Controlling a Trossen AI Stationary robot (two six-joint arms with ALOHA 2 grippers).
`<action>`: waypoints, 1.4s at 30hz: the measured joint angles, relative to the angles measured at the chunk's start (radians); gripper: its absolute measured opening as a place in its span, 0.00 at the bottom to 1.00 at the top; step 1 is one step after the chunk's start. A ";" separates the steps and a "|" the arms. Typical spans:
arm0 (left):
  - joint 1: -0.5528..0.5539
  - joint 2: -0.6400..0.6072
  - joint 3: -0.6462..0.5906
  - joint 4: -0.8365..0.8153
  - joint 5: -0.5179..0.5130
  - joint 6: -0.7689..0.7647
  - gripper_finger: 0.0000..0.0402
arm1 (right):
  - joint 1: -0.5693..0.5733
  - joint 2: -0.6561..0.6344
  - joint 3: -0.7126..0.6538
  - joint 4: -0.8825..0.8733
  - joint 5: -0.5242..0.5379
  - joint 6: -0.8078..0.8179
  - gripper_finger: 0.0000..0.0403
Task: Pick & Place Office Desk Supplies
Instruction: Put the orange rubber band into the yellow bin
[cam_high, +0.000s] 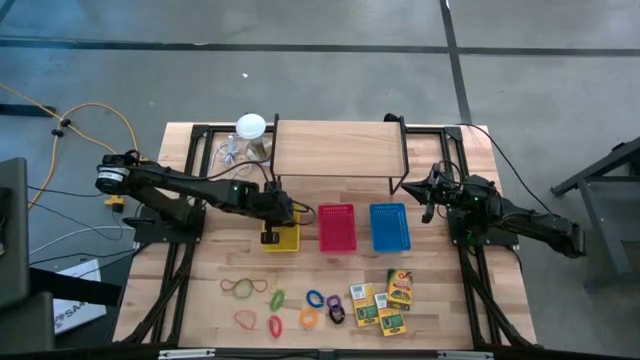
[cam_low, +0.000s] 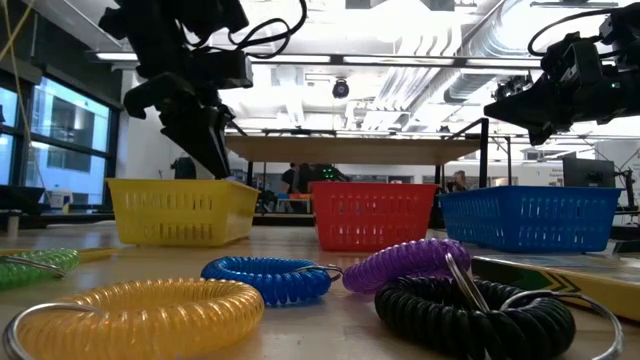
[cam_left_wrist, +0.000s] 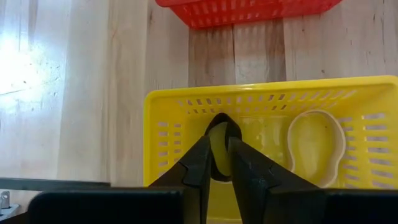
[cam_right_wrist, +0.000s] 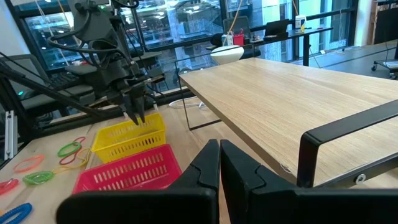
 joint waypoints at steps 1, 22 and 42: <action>0.000 0.000 0.000 0.000 0.000 0.000 0.13 | 0.000 0.000 0.000 0.000 0.000 0.000 0.00; -0.046 -0.093 0.000 0.009 0.015 0.047 0.13 | 0.000 0.000 0.000 0.000 0.000 0.000 0.00; -0.345 -0.151 0.001 0.006 -0.014 -0.016 0.13 | 0.000 0.000 0.000 0.000 0.000 0.000 0.00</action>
